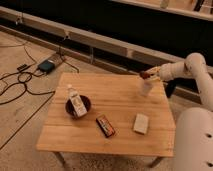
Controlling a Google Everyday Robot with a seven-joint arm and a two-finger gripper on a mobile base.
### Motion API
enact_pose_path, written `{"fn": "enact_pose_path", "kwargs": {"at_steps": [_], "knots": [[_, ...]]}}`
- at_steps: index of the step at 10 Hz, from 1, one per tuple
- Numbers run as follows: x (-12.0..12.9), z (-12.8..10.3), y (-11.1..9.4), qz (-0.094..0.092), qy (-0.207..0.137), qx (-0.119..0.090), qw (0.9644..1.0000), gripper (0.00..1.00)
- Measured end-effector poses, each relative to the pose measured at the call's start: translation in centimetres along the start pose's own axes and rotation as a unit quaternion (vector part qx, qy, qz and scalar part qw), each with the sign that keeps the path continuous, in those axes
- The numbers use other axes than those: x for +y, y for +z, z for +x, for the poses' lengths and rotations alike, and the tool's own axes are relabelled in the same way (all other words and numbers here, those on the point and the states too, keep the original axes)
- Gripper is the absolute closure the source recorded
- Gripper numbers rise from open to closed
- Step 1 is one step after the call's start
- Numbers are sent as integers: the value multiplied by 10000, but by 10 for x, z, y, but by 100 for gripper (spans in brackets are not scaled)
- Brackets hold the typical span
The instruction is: Place the pepper in the ceramic cup
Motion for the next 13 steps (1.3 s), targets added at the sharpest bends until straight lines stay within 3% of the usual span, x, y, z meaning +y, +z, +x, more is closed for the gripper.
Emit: {"fn": "enact_pose_path", "kwargs": {"at_steps": [3,9,13], "knots": [[-6,-11,6,8,158,51,9999,100],[7,-17,7,-129,212,57,9997,100],[8,-19,7,-126,210,36,9997,91]]}}
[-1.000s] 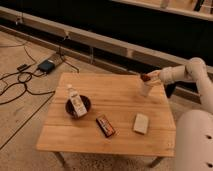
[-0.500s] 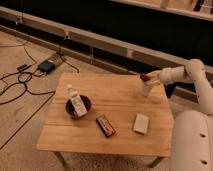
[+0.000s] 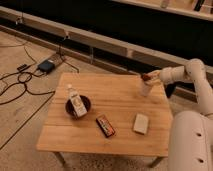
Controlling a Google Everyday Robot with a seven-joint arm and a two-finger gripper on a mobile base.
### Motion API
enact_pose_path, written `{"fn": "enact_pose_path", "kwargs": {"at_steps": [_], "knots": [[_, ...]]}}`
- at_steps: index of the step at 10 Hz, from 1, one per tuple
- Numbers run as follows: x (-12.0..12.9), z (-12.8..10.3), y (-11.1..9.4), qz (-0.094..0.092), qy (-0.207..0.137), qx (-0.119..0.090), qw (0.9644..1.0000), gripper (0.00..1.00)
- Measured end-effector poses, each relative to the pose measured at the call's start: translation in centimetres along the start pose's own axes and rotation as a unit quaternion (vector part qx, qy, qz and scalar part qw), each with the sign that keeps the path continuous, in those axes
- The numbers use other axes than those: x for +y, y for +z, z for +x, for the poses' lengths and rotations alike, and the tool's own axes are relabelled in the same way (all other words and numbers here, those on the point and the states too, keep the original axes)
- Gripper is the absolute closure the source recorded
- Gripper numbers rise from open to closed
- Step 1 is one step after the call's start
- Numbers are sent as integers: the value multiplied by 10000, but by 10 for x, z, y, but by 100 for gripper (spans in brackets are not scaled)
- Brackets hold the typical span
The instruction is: Place the pepper in the ceramic cup
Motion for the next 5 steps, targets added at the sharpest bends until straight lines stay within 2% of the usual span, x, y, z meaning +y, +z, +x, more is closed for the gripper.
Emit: {"fn": "enact_pose_path", "kwargs": {"at_steps": [5], "knots": [[0,-1,0,0,7,-2,10000,91]]}}
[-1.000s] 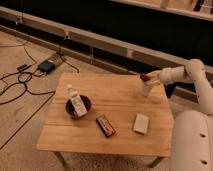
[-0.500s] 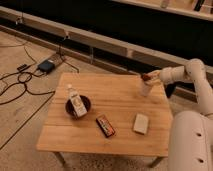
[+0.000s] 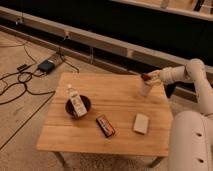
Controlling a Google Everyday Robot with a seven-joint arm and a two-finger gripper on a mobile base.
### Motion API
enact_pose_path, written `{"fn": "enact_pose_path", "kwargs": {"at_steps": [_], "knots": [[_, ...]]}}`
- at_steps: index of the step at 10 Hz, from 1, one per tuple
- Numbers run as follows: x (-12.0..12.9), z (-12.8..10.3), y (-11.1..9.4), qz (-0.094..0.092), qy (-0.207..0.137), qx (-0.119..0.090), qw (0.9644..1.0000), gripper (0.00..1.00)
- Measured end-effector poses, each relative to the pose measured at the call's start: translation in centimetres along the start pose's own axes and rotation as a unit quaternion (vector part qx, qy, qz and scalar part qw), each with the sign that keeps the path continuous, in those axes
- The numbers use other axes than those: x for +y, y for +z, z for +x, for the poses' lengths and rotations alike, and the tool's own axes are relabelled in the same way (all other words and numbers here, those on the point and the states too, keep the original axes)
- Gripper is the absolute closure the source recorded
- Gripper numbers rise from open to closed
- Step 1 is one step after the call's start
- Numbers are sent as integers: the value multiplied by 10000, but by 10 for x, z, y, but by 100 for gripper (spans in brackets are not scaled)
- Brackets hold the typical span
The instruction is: Place the pepper in the ceramic cup
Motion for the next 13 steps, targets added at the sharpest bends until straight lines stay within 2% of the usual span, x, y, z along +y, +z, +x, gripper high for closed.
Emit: {"fn": "enact_pose_path", "kwargs": {"at_steps": [5,7,9,13], "knots": [[0,0,0,-1,1,-1,10000,91],[-2,5,1,23,17,117,9999,96],[-2,13,1,29,-6,263,9996,83],[-2,11,-3,-20,-22,334,9994,39]]}}
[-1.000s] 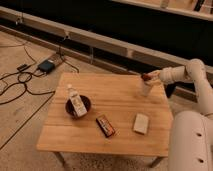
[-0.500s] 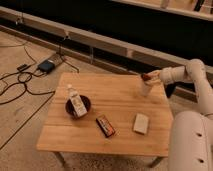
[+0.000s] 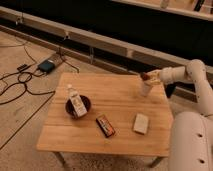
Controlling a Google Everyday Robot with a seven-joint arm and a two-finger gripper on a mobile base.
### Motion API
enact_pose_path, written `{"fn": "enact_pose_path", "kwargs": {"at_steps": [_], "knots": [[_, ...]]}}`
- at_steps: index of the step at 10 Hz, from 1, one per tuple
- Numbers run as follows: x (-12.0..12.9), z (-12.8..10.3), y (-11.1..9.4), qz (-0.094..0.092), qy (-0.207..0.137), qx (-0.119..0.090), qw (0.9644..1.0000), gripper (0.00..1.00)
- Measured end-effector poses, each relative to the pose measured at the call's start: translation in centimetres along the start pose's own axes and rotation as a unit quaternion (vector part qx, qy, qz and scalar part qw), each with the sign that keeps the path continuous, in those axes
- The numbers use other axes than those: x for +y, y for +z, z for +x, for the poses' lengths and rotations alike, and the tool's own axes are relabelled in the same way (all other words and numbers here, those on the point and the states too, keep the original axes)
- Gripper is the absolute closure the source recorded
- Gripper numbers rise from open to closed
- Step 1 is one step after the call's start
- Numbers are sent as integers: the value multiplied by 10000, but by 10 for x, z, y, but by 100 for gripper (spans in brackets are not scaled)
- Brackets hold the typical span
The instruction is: Place the pepper in the ceramic cup
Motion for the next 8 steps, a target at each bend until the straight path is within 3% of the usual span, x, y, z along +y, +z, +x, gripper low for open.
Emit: {"fn": "enact_pose_path", "kwargs": {"at_steps": [1,8], "knots": [[0,-2,-2,-15,20,-4,10000,33],[2,-6,-5,-75,104,-19,9999,31]]}}
